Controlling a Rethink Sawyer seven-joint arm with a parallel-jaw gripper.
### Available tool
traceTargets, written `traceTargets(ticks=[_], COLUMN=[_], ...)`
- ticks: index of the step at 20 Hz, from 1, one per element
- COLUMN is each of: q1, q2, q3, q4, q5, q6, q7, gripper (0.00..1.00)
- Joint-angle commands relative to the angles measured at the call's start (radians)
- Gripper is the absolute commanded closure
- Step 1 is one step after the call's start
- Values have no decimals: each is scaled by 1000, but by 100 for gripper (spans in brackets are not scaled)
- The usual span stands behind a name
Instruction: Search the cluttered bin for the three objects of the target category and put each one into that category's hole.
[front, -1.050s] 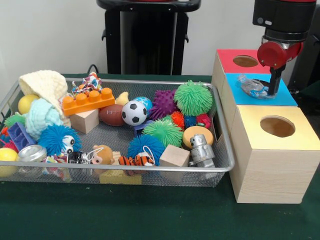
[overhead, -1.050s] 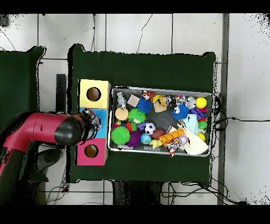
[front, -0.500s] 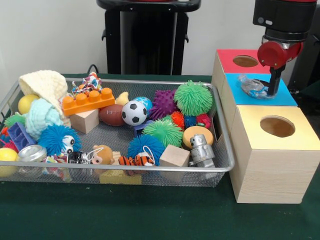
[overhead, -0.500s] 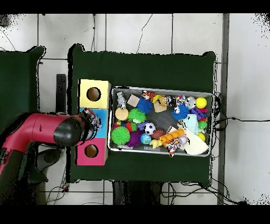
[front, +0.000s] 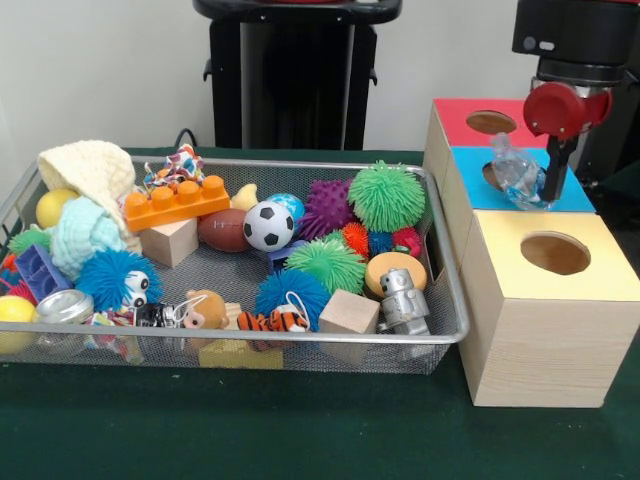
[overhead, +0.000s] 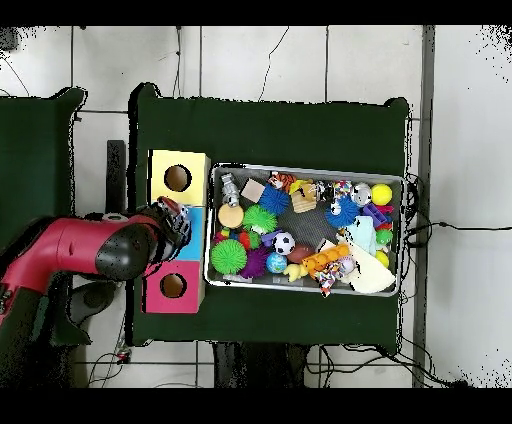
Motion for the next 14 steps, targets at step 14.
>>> traceTargets(ticks=[14], q1=[-32], q2=[192], q3=[247], q4=[-72], q5=[192], q6=[181], q7=[214], gripper=[100])
